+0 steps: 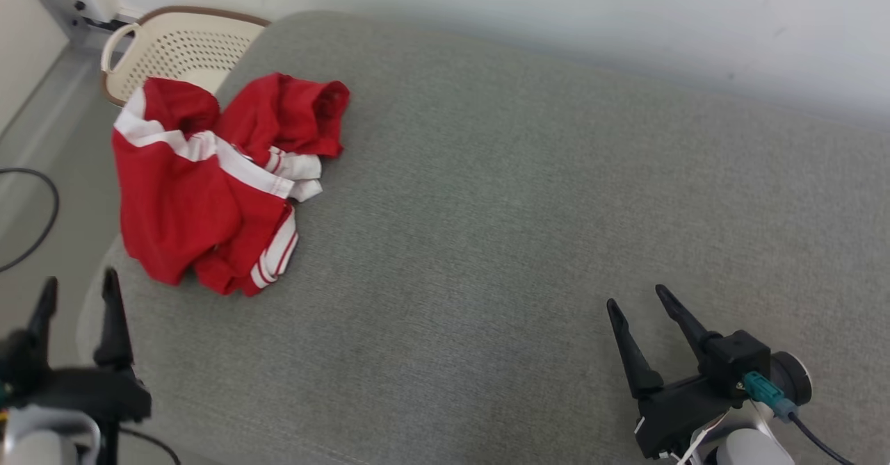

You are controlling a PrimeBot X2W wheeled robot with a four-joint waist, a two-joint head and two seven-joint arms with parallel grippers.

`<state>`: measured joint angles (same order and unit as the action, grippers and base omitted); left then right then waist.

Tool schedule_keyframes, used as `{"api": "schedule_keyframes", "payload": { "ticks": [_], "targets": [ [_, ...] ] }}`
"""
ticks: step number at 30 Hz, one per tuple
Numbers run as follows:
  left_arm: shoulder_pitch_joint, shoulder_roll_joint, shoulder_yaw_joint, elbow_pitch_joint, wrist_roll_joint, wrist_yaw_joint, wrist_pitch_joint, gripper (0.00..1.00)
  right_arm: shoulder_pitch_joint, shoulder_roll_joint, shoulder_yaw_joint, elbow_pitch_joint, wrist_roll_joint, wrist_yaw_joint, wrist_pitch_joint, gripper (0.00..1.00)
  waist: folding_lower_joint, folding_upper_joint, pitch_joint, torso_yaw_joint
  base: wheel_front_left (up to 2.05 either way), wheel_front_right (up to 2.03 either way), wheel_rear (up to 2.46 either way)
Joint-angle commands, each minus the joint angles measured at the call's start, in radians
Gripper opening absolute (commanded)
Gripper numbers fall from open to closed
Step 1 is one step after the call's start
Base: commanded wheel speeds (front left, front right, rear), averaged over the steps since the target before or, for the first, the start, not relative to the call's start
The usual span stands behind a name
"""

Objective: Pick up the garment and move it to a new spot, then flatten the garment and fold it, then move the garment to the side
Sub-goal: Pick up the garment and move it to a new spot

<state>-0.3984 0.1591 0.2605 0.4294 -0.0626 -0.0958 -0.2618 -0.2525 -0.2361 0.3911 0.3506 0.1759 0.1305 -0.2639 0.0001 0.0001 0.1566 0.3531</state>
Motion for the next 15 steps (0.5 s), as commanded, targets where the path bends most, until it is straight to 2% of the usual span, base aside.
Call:
{"api": "schedule_keyframes", "payload": {
  "ticks": [1, 7, 15],
  "targets": [
    [-0.037, 0.019, 0.007, 0.019, 0.003, -0.007, -0.005, 1.0, -0.007, -0.011, 0.002, -0.003, 0.008, 0.0, -0.001, 1.0, -0.0001, -0.0001, 0.041, -0.037, 0.0, 0.0, 0.0],
    [-0.177, 0.08, 0.02, 0.16, -0.014, -0.02, -0.005, 1.0, -0.032, -0.041, 0.012, -0.01, 0.016, 0.0, -0.001, 1.0, -0.0001, -0.0001, 0.089, -0.08, 0.0, 0.0, 0.0],
    [-0.265, 0.133, 0.026, 0.289, -0.059, -0.03, -0.005, 1.0, -0.069, -0.047, 0.024, -0.013, 0.028, 0.0, -0.001, 1.0, -0.0001, -0.0001, 0.136, -0.145, 0.0, 0.0, 0.0]
  ]
}}
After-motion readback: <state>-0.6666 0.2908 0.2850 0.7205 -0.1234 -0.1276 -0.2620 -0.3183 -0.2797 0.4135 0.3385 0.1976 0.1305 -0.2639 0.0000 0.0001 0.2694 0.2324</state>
